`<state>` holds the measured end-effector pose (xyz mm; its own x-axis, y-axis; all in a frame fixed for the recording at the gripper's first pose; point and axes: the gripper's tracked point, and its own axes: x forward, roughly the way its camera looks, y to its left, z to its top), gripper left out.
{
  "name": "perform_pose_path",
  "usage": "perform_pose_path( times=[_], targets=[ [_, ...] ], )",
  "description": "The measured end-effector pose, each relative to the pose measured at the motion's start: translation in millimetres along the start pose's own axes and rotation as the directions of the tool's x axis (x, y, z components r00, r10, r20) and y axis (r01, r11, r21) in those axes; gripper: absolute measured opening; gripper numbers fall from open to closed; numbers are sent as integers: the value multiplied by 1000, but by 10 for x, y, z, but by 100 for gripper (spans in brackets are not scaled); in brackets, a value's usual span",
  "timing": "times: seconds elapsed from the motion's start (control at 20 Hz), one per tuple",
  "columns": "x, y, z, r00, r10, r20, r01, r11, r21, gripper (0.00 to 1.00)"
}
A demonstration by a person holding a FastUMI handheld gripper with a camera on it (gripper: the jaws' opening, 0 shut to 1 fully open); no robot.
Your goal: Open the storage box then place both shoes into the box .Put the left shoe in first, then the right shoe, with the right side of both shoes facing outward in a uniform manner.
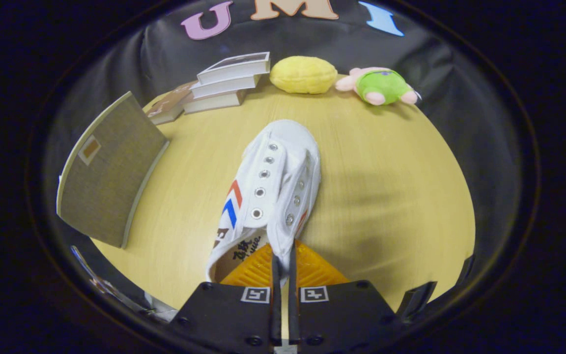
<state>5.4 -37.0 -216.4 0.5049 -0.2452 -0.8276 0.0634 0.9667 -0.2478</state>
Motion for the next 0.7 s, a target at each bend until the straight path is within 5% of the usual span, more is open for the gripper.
perform_pose_path(
  times=[0.2,0.5,0.7],
  targets=[
    [-28,42,117,989,6,149,-7,1000,12,6],
    [-89,273,271,965,97,245,-127,986,111,4],
    [-208,405,322,942,236,240,-300,911,283,4]
  ],
)
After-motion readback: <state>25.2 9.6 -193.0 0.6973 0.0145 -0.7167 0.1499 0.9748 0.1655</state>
